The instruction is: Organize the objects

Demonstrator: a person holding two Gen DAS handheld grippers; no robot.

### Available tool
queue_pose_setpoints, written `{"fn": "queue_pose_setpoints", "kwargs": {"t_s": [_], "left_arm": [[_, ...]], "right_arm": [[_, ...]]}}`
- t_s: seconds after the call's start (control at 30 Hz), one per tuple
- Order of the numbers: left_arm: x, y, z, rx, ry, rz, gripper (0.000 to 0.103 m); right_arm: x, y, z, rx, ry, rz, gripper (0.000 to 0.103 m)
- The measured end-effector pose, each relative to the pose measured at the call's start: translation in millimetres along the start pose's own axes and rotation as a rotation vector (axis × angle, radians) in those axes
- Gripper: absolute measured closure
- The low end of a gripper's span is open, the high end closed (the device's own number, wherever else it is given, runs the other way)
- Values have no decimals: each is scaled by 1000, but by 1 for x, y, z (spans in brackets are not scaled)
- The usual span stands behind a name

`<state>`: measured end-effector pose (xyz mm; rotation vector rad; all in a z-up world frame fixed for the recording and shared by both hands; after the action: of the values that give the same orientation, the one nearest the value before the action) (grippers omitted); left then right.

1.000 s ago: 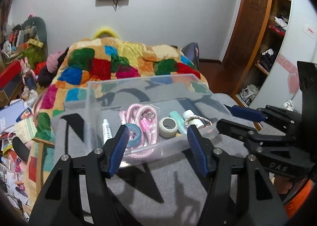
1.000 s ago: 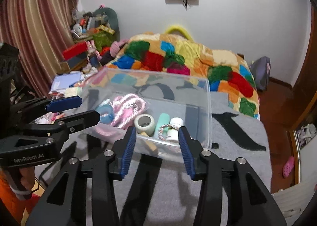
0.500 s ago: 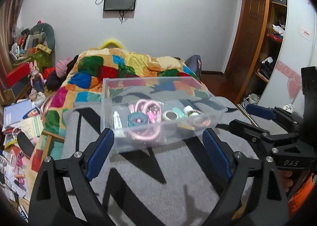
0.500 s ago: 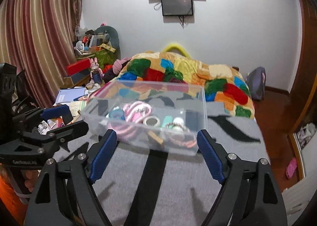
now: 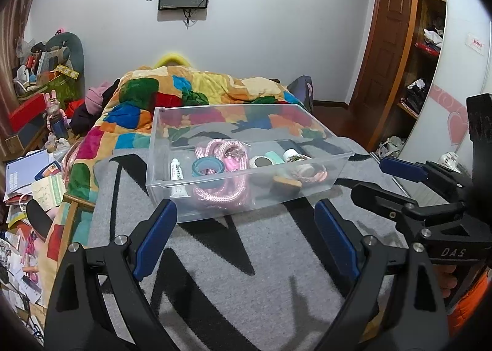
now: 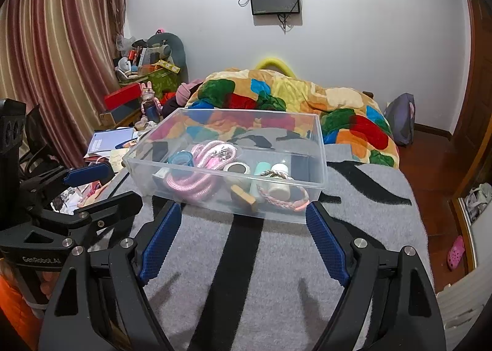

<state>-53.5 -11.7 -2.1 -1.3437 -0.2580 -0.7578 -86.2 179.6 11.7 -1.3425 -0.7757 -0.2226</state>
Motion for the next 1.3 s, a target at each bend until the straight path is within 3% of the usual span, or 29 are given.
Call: {"fn": "queue_pose_setpoints", "kwargs": {"t_s": [1.3], "left_arm": [[0, 1, 6, -2, 9, -4, 11]], "right_arm": [[-1, 4, -5, -3, -10, -13, 22]]}}
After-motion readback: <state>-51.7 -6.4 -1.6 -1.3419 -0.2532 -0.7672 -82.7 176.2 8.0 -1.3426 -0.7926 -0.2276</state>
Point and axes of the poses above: each gripper's, at about its wrist camera, not at the fingertips, and x roughly against the way its jaws point, z to its right, y to its underside, the point moved 2 cm from there along -x, roughly the way its jaws point, and after that the axes turned 12 degrees about y, right-handed, at the moved point
